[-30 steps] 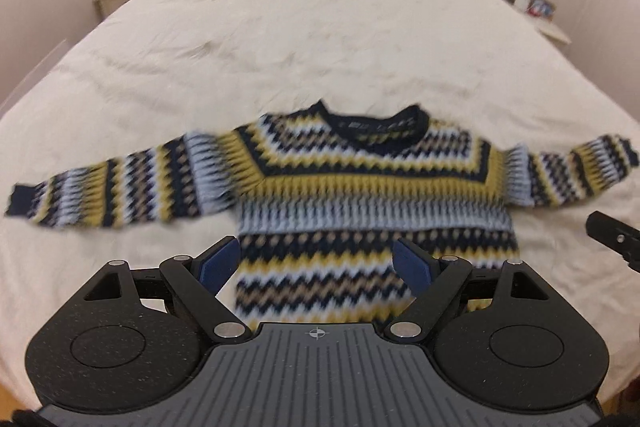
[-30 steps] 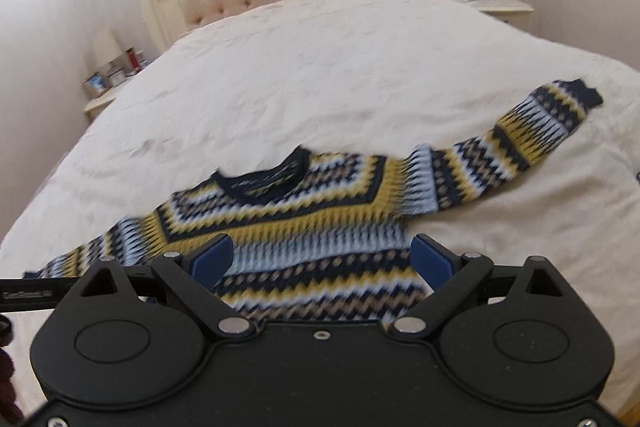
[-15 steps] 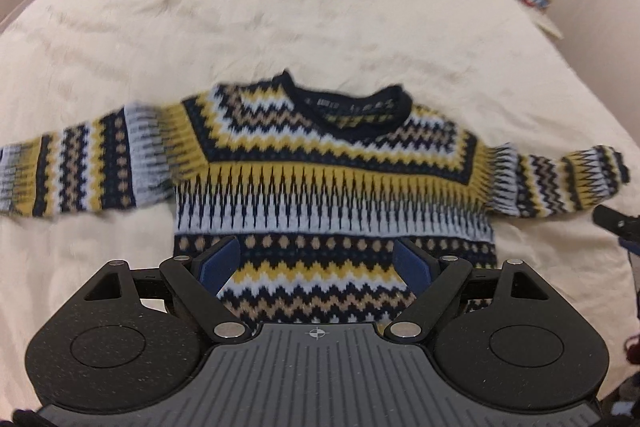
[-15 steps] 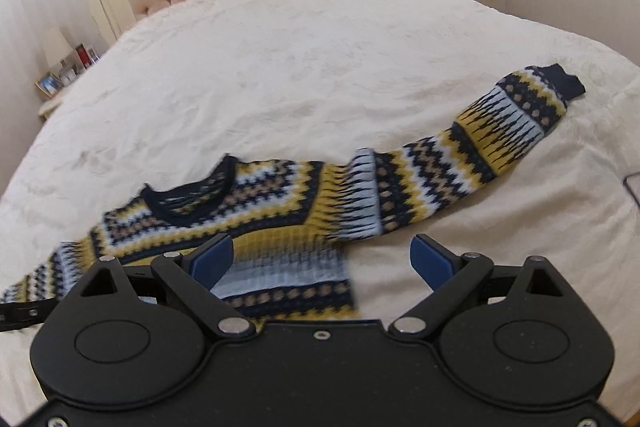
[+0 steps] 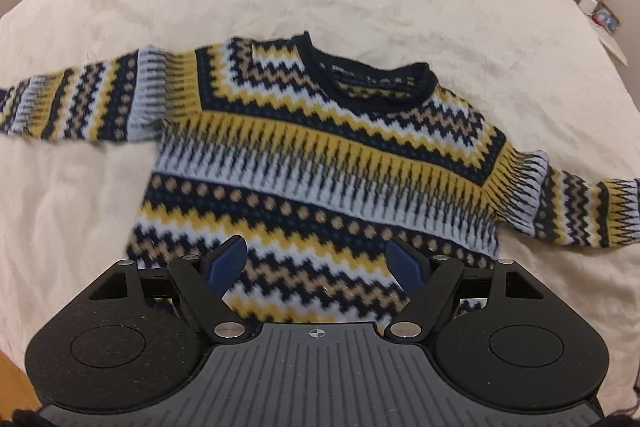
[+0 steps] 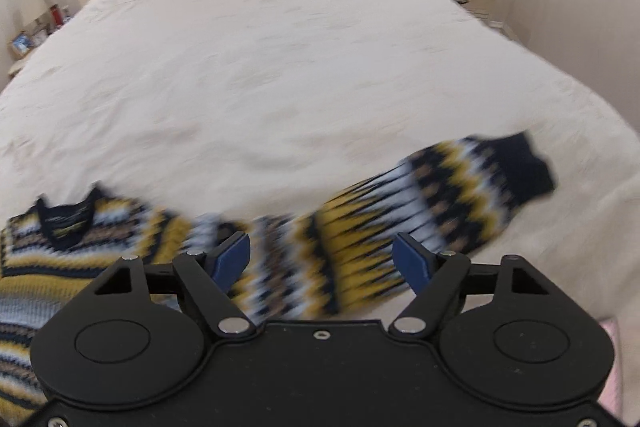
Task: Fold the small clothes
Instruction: 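Grasp the dark ribbed cuff of a sleeve with the right gripper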
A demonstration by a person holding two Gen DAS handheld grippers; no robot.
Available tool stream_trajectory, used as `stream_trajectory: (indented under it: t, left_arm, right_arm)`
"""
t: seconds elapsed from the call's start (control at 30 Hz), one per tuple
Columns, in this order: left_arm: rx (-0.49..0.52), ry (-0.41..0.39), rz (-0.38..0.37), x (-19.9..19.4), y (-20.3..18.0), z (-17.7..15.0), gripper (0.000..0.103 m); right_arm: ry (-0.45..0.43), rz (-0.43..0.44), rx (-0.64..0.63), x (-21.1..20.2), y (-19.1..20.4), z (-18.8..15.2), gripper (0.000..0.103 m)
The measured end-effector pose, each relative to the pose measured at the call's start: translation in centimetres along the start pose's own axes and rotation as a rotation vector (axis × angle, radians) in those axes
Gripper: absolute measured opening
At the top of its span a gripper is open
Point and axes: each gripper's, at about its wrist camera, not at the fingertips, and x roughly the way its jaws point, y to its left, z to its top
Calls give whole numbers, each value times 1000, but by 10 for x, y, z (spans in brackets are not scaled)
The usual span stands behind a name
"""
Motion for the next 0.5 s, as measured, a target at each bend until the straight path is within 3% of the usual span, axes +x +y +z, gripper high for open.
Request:
stream_trajectory:
  t: [0.07,0.3,0.5]
  left_arm:
    - [-3,21,5,3,-7,-3,69]
    - [-24,45,36,4,-19,-6,69]
    - [-49,61,68,2,-14,-8,69]
  right_arm:
    - [3,-37,26,10,-28,14,78]
    - [22,-159,116,45,-105,44,77]
    - [118,-130,175,76,-124,43,75]
